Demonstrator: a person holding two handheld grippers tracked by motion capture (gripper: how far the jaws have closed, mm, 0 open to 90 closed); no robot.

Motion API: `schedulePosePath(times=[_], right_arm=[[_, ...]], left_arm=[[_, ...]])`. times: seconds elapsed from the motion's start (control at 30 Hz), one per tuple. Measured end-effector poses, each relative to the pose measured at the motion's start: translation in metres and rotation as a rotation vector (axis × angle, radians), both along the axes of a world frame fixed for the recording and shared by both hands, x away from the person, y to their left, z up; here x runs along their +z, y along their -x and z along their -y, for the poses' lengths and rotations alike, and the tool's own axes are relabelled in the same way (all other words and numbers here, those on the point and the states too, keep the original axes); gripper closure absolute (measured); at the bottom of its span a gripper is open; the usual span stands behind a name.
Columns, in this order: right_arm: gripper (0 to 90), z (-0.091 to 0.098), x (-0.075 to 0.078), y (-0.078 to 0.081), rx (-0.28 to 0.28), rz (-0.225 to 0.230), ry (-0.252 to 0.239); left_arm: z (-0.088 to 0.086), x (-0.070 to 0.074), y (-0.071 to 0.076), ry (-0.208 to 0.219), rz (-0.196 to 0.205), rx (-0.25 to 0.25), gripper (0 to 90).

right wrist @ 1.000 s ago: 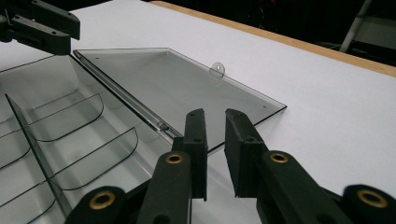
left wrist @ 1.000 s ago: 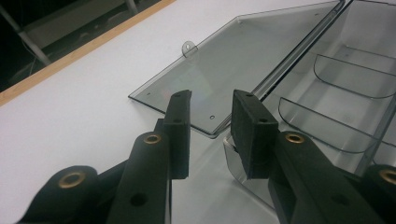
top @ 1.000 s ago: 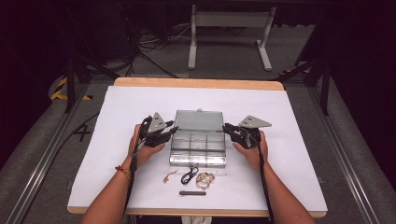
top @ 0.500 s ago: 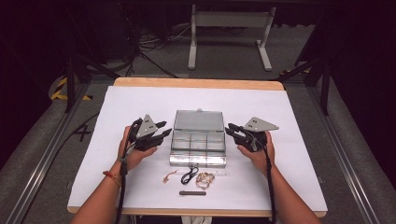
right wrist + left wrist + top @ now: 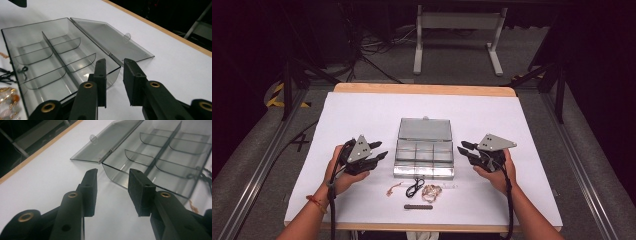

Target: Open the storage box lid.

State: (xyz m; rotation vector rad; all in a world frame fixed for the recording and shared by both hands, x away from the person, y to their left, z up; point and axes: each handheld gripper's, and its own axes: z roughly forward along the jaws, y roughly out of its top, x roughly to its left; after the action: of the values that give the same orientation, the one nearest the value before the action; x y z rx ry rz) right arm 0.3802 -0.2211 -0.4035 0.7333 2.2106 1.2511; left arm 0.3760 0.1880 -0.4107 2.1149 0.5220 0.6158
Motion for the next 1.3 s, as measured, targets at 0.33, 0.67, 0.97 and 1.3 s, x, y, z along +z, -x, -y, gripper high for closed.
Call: schedulePosePath(times=[0.33,0.67,0.97,1.3], right_arm=[[69.9,0.002,0.000,0.016,0.032,0.001,0.040],[63.3,0.010,-0.008,0.031,0.040,-0.018,0.069],[56.2,0.027,-0.017,0.043,0.020,-0.033,0.064],[50.2,0.034,-0.027,0.041,-0.008,-0.067,0.018]], left_arm=[[-0.005,-0.010,0.018,-0.032,-0.016,-0.037,56.6],[-0.005,-0.022,0.039,-0.011,-0.086,-0.086,54.0],[0.010,-0.031,0.057,0.005,-0.154,-0.176,53.6],[0.015,-0.043,0.047,0.053,-0.267,-0.136,59.4]])
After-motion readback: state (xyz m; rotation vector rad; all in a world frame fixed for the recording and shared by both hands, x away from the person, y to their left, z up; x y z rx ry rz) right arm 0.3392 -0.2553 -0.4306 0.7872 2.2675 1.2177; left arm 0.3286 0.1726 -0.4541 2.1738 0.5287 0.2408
